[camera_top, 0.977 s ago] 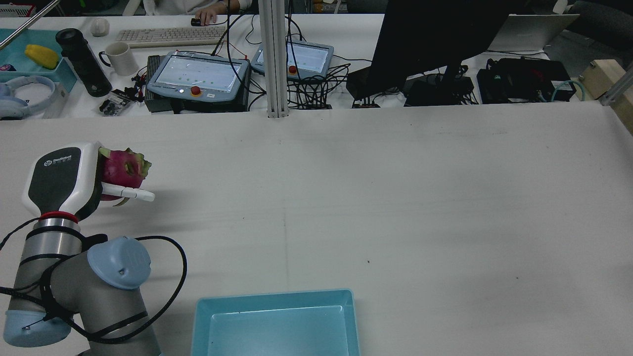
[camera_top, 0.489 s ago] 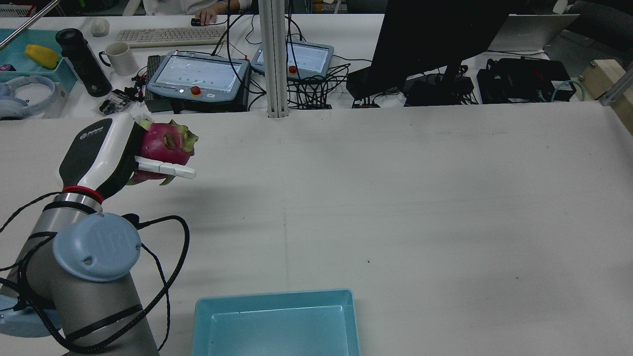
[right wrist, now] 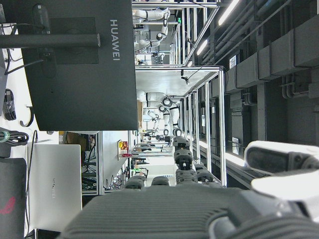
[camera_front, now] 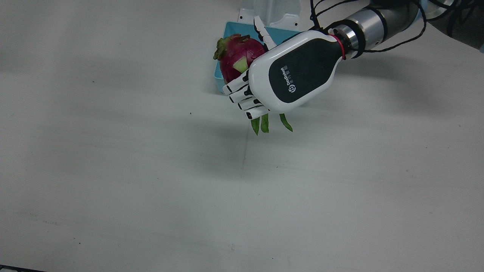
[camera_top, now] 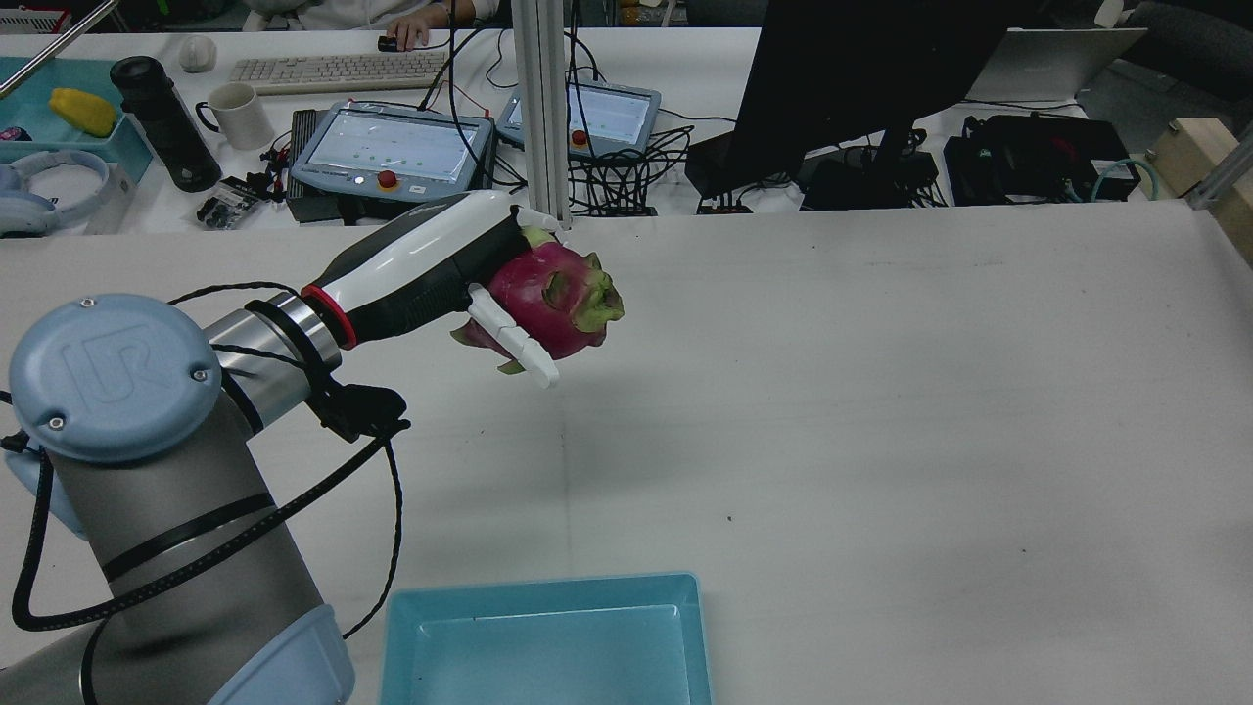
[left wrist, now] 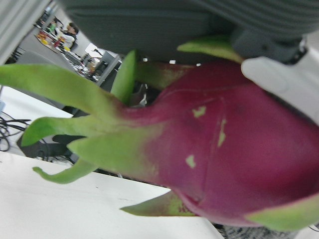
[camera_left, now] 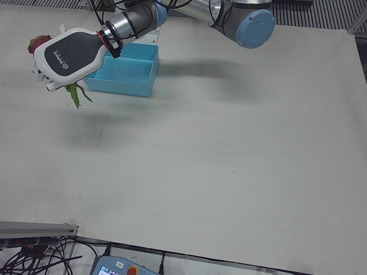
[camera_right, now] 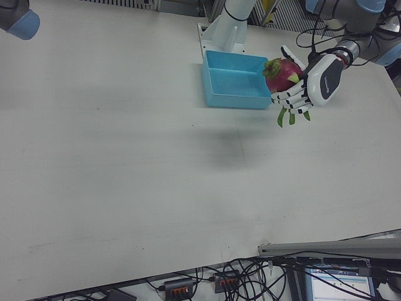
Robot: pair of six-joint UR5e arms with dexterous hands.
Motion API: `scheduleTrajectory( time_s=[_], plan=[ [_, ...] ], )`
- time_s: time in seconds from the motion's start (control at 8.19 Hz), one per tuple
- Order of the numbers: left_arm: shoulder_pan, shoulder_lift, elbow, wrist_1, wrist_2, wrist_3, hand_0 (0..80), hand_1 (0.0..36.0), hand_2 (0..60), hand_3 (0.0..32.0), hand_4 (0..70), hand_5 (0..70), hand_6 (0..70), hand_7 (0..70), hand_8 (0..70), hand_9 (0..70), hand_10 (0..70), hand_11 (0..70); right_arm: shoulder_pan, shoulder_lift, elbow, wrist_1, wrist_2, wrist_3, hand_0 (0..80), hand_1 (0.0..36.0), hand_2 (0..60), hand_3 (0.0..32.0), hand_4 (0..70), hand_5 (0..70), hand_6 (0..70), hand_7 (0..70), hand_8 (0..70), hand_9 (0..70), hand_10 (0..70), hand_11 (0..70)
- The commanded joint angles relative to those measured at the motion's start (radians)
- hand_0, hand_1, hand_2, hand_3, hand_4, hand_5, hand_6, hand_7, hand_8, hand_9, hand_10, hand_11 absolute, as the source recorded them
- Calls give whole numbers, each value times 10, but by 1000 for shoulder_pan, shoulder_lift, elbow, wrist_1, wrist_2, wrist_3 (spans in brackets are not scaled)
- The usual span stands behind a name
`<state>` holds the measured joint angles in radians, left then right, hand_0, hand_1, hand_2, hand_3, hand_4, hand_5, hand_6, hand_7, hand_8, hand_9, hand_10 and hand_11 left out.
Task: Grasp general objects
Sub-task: 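Carry the dragon fruit over the light-blue tray with the left hand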
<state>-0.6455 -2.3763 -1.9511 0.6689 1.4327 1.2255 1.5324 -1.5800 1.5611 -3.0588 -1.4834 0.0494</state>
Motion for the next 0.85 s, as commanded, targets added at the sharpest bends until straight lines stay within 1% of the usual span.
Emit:
scheduleTrajectory(
  time_s=[0.0,0.12,0.24,0.37,0.61,0.73],
  plan=[
    [9,203,-2,-340,123,-142,425,155,600,0,378,700,697,700,664,700,700,700,0,0,0,0,0,0,0,0,0,0,0,0,0,0,0,0,0,0],
    [33,228,0,-380,126,-146,434,163,600,0,377,700,700,700,665,700,700,700,0,0,0,0,0,0,0,0,0,0,0,0,0,0,0,0,0,0],
    [70,241,-2,-429,127,-168,455,167,600,0,387,700,700,700,675,700,700,700,0,0,0,0,0,0,0,0,0,0,0,0,0,0,0,0,0,0],
    [108,242,-9,-484,127,-202,458,172,600,0,392,700,700,700,676,700,700,700,0,0,0,0,0,0,0,0,0,0,0,0,0,0,0,0,0,0],
    [212,229,-49,-497,117,-212,463,196,600,0,410,700,700,700,681,700,700,700,0,0,0,0,0,1,0,0,0,0,0,0,0,0,0,0,0,0],
    [219,230,-52,-499,114,-212,466,200,600,0,413,700,700,700,684,700,700,700,0,0,0,0,0,0,0,0,0,0,0,0,0,0,0,0,0,0]
  ],
)
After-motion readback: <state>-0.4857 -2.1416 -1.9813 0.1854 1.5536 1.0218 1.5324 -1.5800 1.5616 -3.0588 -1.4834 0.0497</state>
